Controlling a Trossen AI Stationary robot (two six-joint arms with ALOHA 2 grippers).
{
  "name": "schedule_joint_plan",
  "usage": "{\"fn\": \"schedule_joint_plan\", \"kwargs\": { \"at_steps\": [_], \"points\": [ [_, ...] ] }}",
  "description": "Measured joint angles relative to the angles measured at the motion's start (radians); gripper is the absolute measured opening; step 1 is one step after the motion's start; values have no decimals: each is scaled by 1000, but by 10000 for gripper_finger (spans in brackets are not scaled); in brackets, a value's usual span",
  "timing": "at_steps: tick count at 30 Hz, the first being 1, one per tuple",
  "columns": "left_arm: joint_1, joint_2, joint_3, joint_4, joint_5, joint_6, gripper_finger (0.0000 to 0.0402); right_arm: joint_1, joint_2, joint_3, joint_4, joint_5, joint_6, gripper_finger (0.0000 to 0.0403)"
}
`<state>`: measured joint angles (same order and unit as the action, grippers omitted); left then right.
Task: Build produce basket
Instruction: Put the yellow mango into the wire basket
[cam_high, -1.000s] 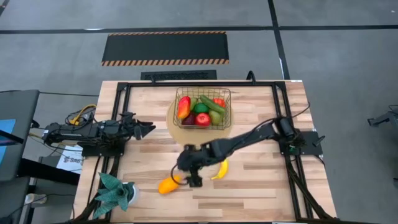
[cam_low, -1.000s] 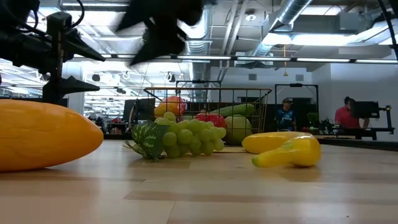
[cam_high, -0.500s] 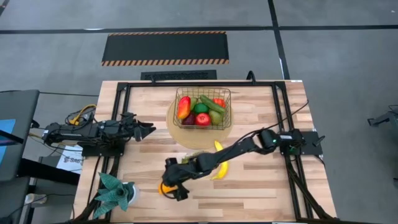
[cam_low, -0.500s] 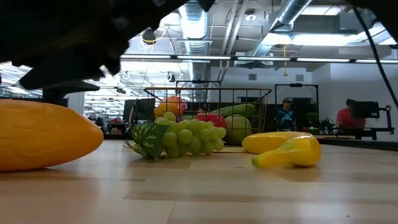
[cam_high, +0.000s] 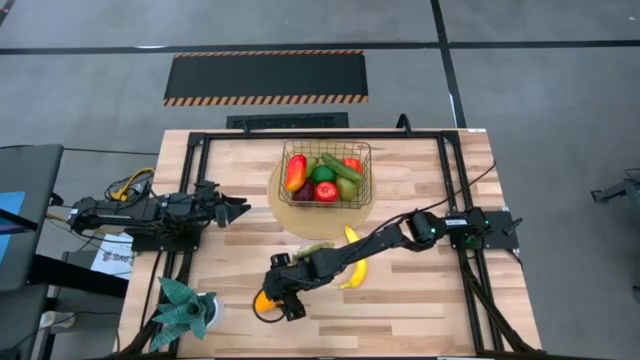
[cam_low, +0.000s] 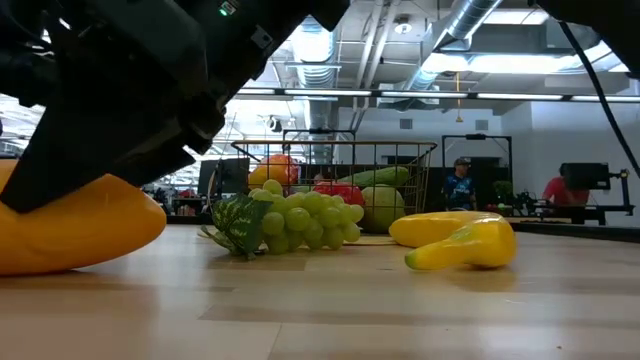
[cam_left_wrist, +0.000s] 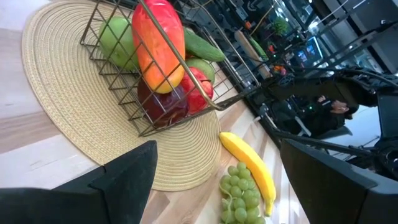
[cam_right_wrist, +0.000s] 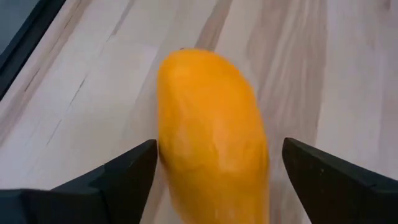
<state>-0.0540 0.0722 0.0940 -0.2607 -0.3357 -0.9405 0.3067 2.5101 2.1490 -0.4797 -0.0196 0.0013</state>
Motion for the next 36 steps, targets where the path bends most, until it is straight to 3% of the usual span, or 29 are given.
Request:
{"fn": "schedule_joint_plan", "kwargs": {
  "at_steps": [7,19,28,36],
  "points": [
    [0,0,0,0,-1,0,328,-2,0,0,-2,-1,-7,322],
    [0,0,0,0,-2,0,328,-5,-16,0,-35,-2,29,204],
    [0,0,0,1,-3,-1,328,-76,-228,0,-139,11,20,215],
    [0,0,0,2,-4,-5,328,-224,-456,0,-389,184,-33,218]
  ]
}}
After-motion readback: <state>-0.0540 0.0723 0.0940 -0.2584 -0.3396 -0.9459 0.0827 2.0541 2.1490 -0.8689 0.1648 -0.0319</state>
